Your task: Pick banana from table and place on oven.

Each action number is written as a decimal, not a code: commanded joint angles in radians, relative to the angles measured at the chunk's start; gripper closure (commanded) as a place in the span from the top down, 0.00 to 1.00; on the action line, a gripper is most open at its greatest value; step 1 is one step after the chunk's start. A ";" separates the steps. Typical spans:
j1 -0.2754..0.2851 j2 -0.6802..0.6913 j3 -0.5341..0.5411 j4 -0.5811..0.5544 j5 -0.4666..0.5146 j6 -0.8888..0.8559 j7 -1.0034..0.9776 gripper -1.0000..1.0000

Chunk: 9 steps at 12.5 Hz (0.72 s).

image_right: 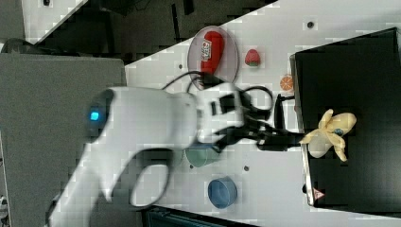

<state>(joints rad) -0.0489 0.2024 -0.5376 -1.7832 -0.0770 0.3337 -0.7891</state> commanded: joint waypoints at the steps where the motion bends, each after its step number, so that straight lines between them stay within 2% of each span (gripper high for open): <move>1: 0.067 -0.123 0.112 0.041 0.018 -0.114 0.037 1.00; 4: 0.097 -0.191 0.255 0.041 0.028 -0.135 0.363 1.00; 7: 0.101 -0.252 0.366 0.028 0.031 -0.150 0.725 1.00; 9: 0.101 -0.303 0.403 0.006 0.032 -0.259 0.890 1.00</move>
